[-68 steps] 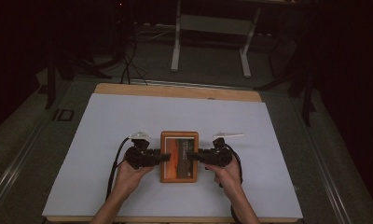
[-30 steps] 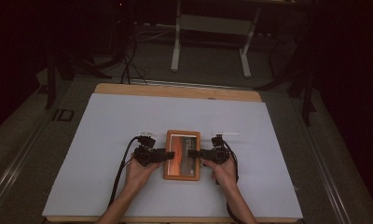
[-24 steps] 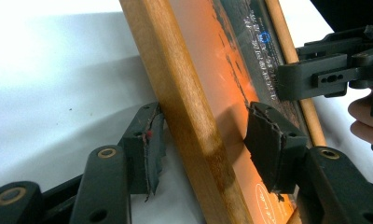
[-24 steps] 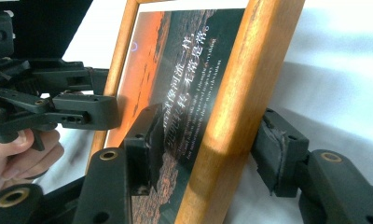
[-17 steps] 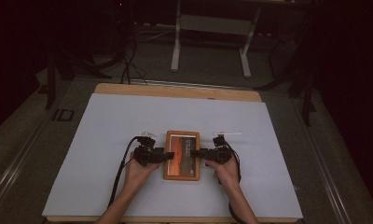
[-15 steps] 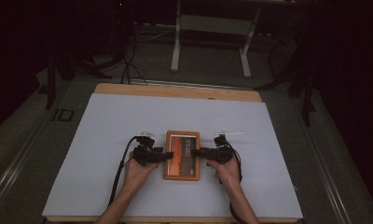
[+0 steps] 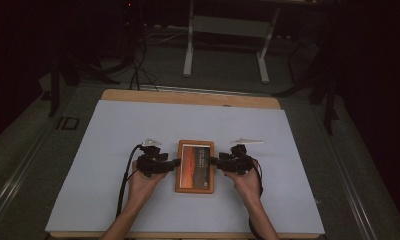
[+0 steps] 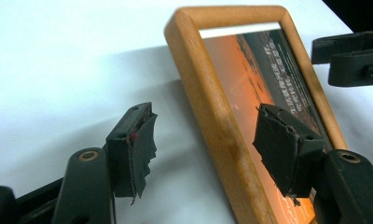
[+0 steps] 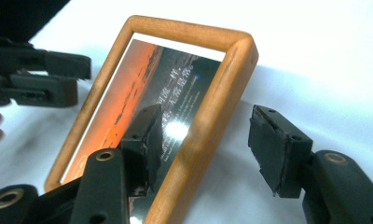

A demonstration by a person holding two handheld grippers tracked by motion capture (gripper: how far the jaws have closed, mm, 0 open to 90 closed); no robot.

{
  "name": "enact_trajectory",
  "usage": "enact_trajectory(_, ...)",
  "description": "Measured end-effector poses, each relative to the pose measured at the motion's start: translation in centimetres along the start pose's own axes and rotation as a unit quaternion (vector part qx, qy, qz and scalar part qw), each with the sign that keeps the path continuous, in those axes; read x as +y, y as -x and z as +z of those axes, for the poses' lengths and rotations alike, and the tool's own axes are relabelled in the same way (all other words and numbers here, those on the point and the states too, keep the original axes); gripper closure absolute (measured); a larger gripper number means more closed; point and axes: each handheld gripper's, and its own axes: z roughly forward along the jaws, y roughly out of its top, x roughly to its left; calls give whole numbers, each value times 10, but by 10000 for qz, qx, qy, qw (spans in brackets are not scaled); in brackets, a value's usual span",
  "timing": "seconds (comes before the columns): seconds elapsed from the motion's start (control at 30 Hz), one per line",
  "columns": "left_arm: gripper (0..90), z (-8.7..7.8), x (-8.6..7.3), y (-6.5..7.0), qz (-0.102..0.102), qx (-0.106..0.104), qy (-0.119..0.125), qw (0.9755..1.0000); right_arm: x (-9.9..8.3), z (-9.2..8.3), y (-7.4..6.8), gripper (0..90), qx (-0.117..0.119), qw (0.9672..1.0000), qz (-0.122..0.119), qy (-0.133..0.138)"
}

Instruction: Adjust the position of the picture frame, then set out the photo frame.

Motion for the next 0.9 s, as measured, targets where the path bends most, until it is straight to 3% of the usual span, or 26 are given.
enact_trajectory(0.03, 379, -2, 0, 0, 24, 39, 32, 10000, 2, -1, -4, 439, -153, 9997, -171, 11)
enact_trajectory(0.13, 379, -4, 1, 2, 47, 69, 80, 9999, 2, -2, -6, 442, -228, 9994, -252, 32)
enact_trajectory(0.17, 379, -5, 1, 2, 92, 97, 84, 9999, 4, -4, -10, 444, -395, 9981, -470, 87)
enact_trajectory(0.3, 379, -8, 1, 5, 127, 119, 151, 9997, 5, -5, -12, 450, -466, 9970, -603, 154)
enact_trajectory(0.33, 379, -9, 1, 5, 135, 106, 148, 9997, 5, -6, -13, 470, -499, 9966, -636, 152)
enact_trajectory(0.37, 379, -10, 2, 5, 112, 82, 147, 9998, 6, -7, -16, 569, -581, 9956, -712, 155)
enact_trajectory(0.4, 379, -11, 2, 5, 83, 54, 164, 9998, 6, -7, -16, 569, -581, 9956, -712, 155)
enact_trajectory(0.5, 380, -14, 3, 7, 83, 9, 192, 9998, 11, -12, -25, 740, -761, 9906, -1080, 346)
enact_trajectory(0.53, 380, -14, 3, 7, 83, 9, 192, 9998, 11, -12, -25, 740, -761, 9906, -1080, 346)
enact_trajectory(0.63, 380, -16, 4, 9, 112, -20, 214, 9997, 19, -9, -30, 895, -751, 9865, -1386, 448)
enact_trajectory(0.9, 381, -19, 5, 13, 207, -26, 216, 9995, 31, 16, -27, 899, -806, 9844, -1543, 262)
